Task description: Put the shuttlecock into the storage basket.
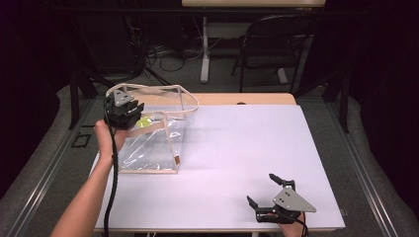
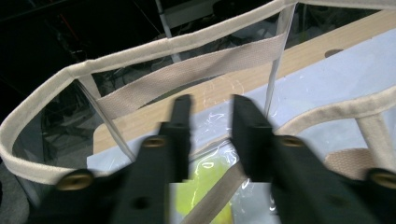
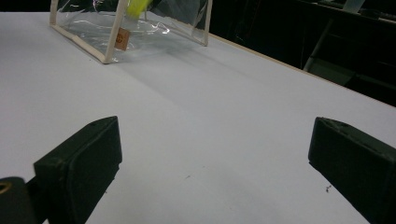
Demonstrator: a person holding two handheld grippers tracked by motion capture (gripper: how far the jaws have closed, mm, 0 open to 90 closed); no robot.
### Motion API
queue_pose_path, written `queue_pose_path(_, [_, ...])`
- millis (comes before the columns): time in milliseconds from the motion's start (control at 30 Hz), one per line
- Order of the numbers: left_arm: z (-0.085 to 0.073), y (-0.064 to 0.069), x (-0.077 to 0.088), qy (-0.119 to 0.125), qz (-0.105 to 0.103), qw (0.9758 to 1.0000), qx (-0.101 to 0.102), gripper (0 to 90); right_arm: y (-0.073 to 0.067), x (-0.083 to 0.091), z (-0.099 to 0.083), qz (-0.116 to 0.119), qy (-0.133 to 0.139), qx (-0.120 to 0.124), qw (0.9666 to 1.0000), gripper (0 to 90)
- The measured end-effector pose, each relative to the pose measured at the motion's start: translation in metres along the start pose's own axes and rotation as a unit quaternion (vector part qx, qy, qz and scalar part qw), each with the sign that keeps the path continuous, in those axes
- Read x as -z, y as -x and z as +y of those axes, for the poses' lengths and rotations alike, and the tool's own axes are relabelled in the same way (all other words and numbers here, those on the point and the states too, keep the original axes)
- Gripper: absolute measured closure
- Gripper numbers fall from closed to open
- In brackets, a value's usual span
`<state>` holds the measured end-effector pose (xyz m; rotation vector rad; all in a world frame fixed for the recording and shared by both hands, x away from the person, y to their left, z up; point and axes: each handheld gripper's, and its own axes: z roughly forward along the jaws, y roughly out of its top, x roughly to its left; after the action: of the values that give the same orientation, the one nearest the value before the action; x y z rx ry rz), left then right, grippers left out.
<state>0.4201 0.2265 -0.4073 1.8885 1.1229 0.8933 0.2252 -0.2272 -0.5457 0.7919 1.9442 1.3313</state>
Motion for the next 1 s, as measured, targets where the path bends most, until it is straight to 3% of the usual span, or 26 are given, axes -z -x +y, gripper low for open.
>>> queue_pose_path(33, [0.0,0.0,0.001,0.001,-0.001,1.0,0.0,58.6,0.0,0.0,0.0,0.0,0.0,0.0,1.0,2.2])
queue_pose_path(167, [-0.003,0.003,0.006,0.012,-0.001,0.9999,0.004,40.5,0.0,0.0,0.0,-0.001,0.001,-0.002,1.0,2.2])
queue_pose_path(233, [-0.005,0.004,0.009,0.014,-0.013,0.9998,0.002,31.2,0.0,0.0,0.0,0.0,0.001,-0.002,1.0,2.2])
queue_pose_path(367, [-0.011,0.009,0.017,0.024,-0.022,0.9995,-0.003,18.4,0.0,0.0,0.0,0.001,0.001,0.0,1.0,2.2])
queue_pose_path(1000, [-0.038,0.033,0.045,0.057,-0.044,0.9974,-0.008,1.9,0.0,0.0,0.0,0.0,-0.001,0.0,1.0,2.2])
